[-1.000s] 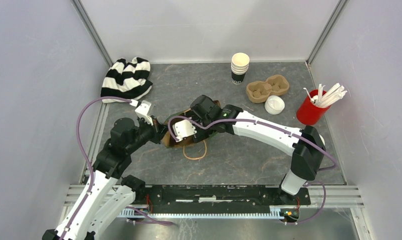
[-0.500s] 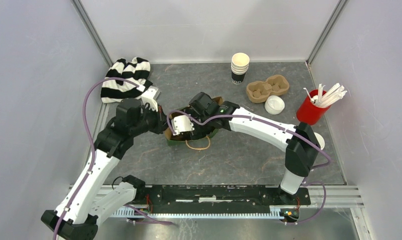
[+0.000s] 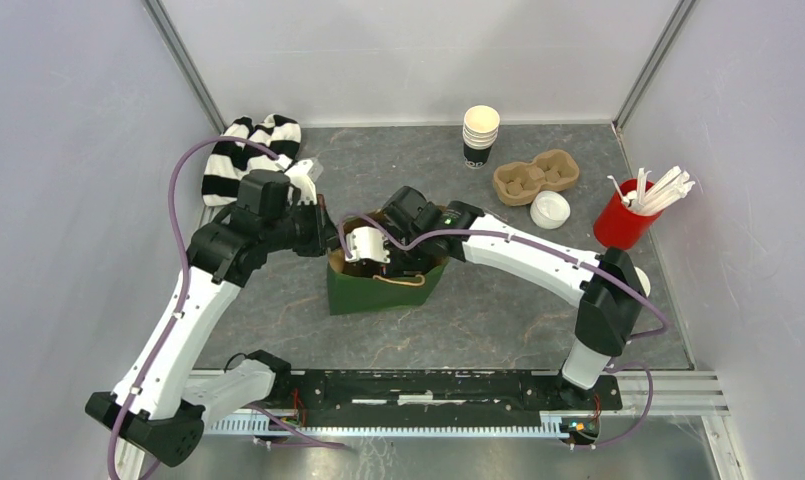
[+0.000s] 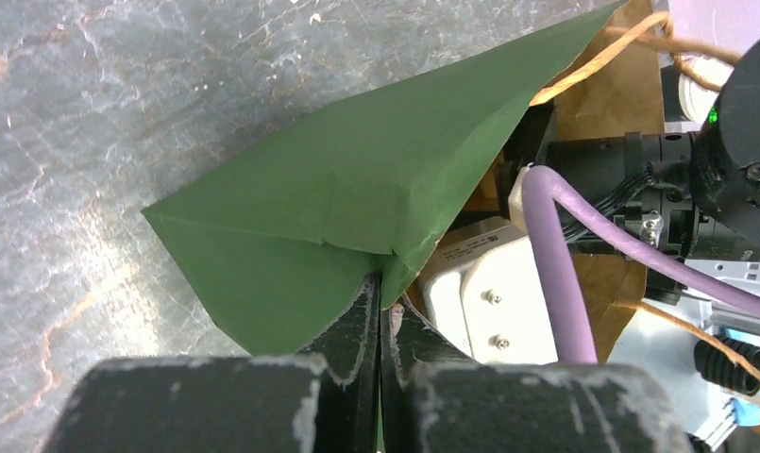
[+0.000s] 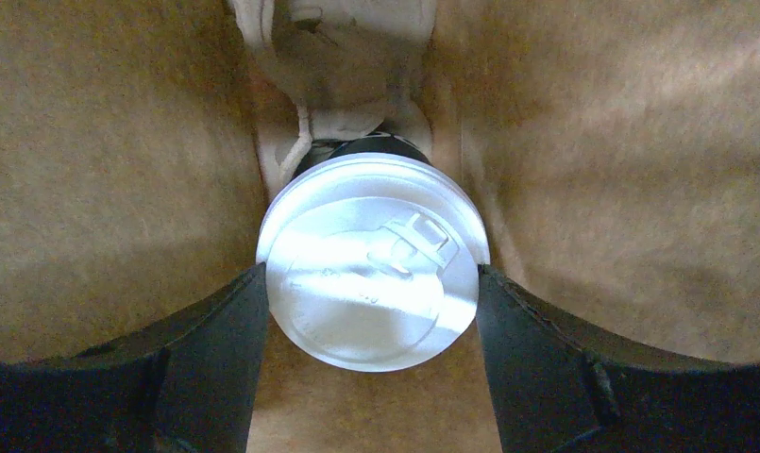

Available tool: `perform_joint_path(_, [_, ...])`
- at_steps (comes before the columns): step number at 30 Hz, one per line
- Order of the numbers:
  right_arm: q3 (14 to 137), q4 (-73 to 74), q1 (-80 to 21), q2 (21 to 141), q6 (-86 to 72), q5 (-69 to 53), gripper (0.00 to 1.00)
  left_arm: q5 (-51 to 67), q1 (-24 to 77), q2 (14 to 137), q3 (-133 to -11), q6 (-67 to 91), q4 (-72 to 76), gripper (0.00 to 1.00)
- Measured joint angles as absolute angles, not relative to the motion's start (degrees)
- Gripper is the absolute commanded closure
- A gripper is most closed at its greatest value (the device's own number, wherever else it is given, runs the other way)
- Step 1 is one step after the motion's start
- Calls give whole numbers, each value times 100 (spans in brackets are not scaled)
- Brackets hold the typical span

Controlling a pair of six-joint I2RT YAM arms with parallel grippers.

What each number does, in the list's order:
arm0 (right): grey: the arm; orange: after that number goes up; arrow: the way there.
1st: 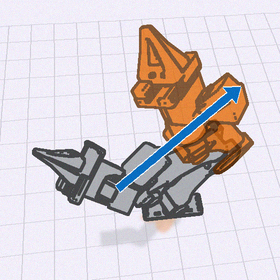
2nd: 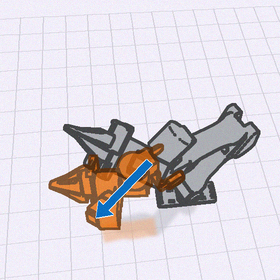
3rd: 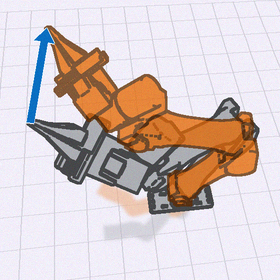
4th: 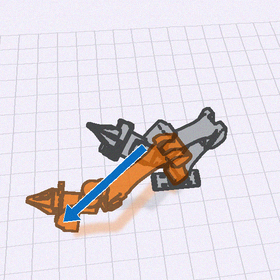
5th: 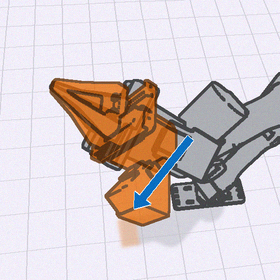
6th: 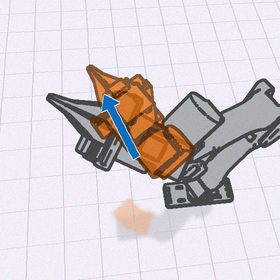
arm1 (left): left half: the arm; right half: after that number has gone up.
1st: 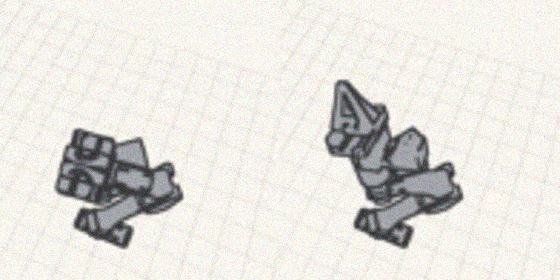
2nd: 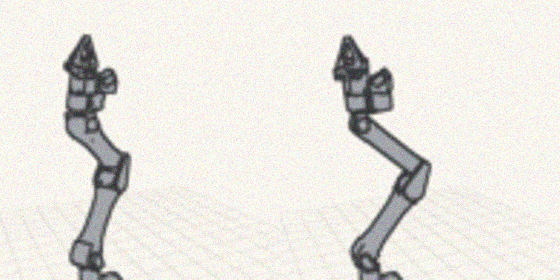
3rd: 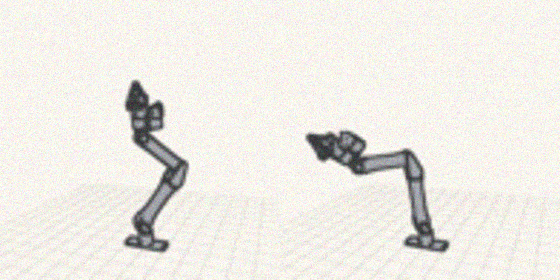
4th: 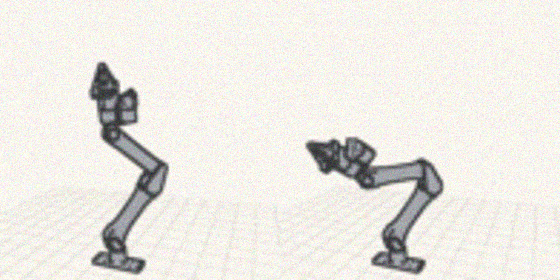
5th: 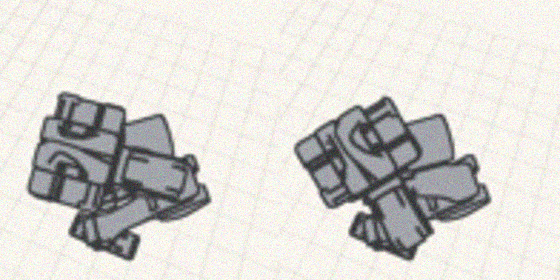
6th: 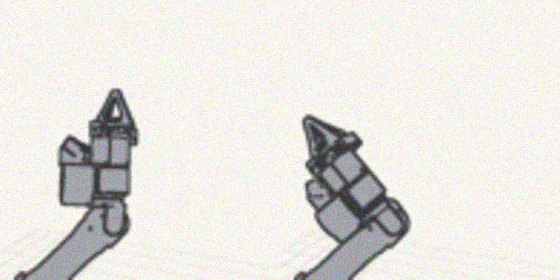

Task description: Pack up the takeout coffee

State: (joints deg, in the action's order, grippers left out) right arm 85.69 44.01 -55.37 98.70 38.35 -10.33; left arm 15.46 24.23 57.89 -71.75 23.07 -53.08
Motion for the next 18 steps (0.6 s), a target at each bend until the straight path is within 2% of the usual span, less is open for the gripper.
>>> perform_joint_path(13, [8532, 3680, -5579, 10335, 3559, -1116, 41, 440, 2418, 5721, -6849, 2517, -5684, 98])
perform_joint_path(18, [8517, 3618, -5577, 10335, 3509, -1120, 33, 187, 2418, 5634, -6838, 2517, -5640, 98])
